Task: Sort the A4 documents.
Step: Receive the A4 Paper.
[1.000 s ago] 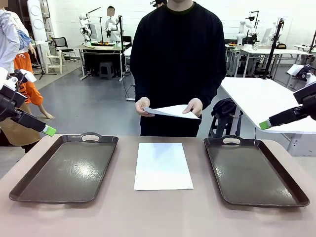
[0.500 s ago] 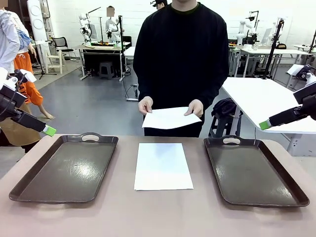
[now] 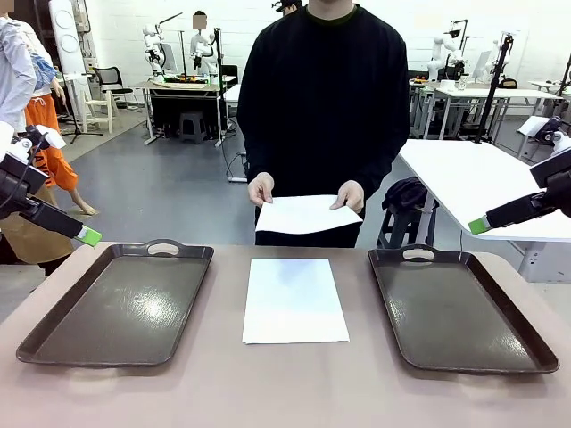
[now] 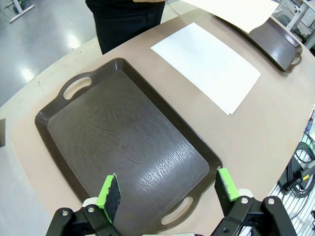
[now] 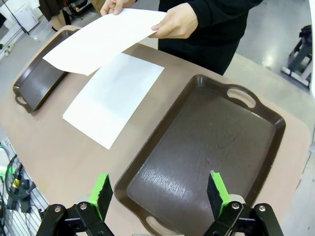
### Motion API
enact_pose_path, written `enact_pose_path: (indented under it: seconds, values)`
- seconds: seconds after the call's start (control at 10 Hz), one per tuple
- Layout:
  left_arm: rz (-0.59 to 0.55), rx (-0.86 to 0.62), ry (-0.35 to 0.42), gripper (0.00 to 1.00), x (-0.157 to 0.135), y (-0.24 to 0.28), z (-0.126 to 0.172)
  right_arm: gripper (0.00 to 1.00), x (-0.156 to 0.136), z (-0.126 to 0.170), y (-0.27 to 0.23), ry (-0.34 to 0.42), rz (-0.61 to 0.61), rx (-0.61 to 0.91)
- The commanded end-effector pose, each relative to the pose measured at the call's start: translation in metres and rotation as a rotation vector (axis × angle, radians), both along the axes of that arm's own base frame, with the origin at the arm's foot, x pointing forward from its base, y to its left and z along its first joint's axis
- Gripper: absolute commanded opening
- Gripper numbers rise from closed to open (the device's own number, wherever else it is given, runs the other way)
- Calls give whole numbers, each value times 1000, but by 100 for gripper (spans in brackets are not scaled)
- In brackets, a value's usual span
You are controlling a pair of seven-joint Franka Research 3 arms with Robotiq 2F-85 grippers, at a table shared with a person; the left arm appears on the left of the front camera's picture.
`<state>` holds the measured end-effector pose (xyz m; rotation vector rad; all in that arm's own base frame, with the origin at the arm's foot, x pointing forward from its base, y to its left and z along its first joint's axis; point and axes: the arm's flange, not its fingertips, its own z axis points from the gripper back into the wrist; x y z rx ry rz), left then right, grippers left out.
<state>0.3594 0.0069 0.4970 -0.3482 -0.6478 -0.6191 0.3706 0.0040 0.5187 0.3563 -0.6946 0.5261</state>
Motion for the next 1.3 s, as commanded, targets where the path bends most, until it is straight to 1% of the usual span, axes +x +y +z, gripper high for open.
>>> enact_pose_path:
  seconds: [0.0,1.2]
  values:
    - [-11,-7,-2,100,1,2,-2,100,0,-1,0,2,9,13]
    - [-11,-7,-2,100,1,2,-2,100,0,-1,0,2,9,13]
